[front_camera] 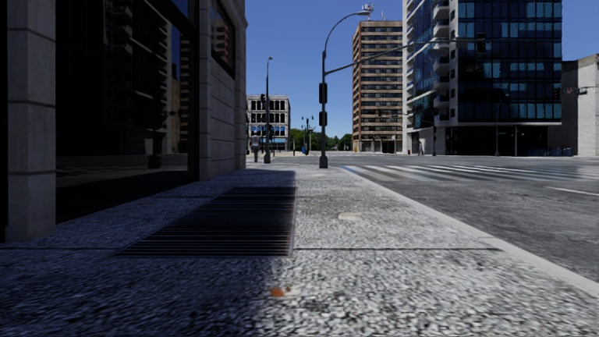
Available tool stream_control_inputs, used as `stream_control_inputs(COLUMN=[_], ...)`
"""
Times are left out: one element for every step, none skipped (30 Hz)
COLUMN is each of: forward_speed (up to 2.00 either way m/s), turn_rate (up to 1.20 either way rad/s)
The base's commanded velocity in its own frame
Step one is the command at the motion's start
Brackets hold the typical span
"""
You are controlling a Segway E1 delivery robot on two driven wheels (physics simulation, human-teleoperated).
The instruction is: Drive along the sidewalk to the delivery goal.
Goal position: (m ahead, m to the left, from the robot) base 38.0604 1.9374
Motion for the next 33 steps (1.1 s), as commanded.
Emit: stream_control_inputs(forward_speed=[2.00, 2.00, 2.00, 2.00, 2.00, 2.00, 2.00, 2.00, 2.00, 2.00, 2.00, 2.00, 2.00, 2.00, 2.00, 2.00, 2.00, 2.00, 2.00, 2.00, 2.00, 2.00, 2.00, 2.00, 2.00, 2.00, 2.00, 2.00, 2.00, 2.00, 2.00, 2.00, 2.00], turn_rate=[0.00, 0.00, 0.00, 0.00, 0.00, 0.00, 0.00, 0.00, 0.00, 0.00, 0.00, 0.00, 0.00, 0.00, 0.00, 0.00, 0.00, 0.00, 0.00, 0.00, 0.00, 0.00, 0.00, 0.00, 0.00, 0.00, 0.00, 0.00, 0.00, 0.00, 0.00, 0.00, 0.00])
